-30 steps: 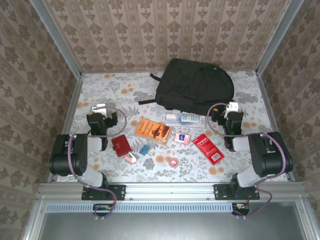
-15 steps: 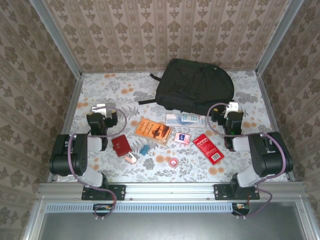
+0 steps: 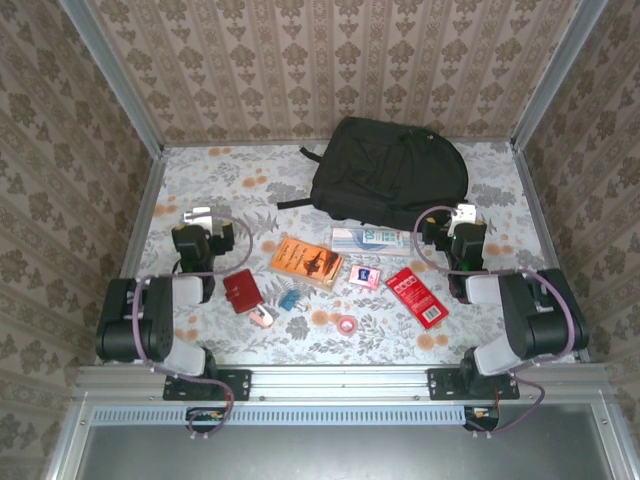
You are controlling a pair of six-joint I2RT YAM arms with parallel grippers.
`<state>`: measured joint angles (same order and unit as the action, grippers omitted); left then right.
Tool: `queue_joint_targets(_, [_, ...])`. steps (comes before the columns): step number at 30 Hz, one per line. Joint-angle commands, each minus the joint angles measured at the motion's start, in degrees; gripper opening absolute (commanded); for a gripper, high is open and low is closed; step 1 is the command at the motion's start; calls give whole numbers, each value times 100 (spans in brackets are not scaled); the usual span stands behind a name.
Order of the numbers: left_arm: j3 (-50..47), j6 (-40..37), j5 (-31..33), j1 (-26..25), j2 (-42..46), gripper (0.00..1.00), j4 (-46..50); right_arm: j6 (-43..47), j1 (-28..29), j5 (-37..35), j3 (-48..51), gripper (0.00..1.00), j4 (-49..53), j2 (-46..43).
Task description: Pack the student bag
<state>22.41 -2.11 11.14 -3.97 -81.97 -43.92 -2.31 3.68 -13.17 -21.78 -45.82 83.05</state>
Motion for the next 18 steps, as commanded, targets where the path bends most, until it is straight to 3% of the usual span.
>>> queue_joint_targets(1, [261,-624,680,-619,934,100,731,143,210,-286,-255,100,897,-1130])
queue_joint_targets(5, [559,-1462,821,-1851,1931,100,1058,-120,743,-532,-572,100,1973,-2315])
queue_joint_targets(7, [867,-1393,591,-2359,2388,100,1471,-76,1221,-577,-859,100,2486,-2821])
queue_joint_targets(10, [1689,-809,-1006,-2665,2970,100,2954,87,1899,-564,-1571,100,3482,-3272])
queue_joint_targets(11, [2093,-602,-676,-2945,2917,100,3451,-42,2023,-613,-1930,100,3954,-3316])
queue_joint_targets(12, [2560,-313,146,-3268,2784,100,4036,-272,2095,-827,-2330,100,4456,-3287])
queue_joint_targets(13, [2988,-58,560,-3429,2645,100,4613,-575,2110,-1137,-2687,100,4895,-3233])
queue_joint_targets(16, [4349,687,420,-3407,2047,100,6696,-1715,1968,-1601,-3705,100,6353,-2941])
queue_joint_targets(17, [4588,1242,759,-3354,1855,100,7031,-2046,1891,-1644,-3914,100,6816,-2875])
queue_joint_targets(18, [4647,1783,676,-3211,1749,100,7162,-2060,1708,-1358,-4007,100,6883,-2856])
